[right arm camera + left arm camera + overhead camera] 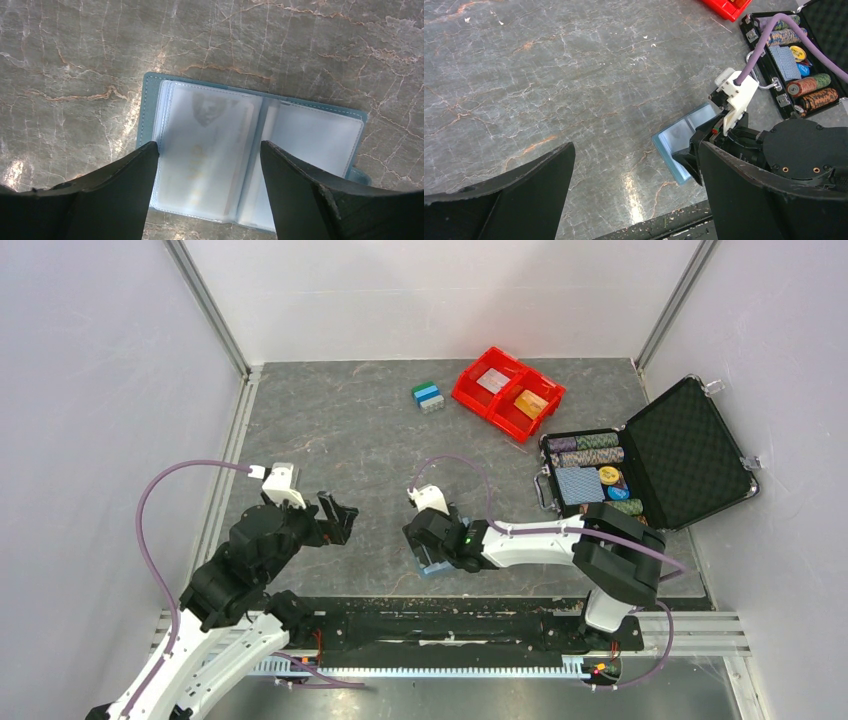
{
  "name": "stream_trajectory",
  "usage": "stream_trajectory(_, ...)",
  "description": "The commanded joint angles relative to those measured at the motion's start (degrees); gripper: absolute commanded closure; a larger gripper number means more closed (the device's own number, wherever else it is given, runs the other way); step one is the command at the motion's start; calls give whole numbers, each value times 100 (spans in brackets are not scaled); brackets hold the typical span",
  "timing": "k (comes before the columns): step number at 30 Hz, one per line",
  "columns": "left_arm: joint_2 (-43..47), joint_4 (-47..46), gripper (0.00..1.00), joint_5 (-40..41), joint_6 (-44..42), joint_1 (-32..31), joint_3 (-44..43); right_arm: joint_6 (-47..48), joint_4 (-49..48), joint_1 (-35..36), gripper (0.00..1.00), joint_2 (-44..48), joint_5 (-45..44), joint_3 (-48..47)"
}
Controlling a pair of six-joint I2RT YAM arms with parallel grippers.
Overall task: Take the credit cards out of the card holder
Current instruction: Remove the credit card from the card holder.
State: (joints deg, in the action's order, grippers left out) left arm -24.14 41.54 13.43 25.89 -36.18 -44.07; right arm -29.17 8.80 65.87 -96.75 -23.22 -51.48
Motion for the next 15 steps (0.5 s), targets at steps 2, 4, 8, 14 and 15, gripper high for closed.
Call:
stream_trajectory(2,-18,-181,0,19,-49,6,13,-94,85,93,24,-169,-347,-246)
stream_trajectory(4,-39,-172,0,2,-58,6,11,-136,87,92,25,-156,-354,-205)
stream_trajectory(8,-25,-180,0,-50,-31,5,39,-210,-73,93,30,-92,-370,-41)
stream_trajectory(14,-62,-182,0,-47,-23,6,36,-450,-496,55,38,85,-155,231)
stream_trajectory(15,-82,-177,0,-48,-23,6,39,-527,-555,21,39,143,-136,287)
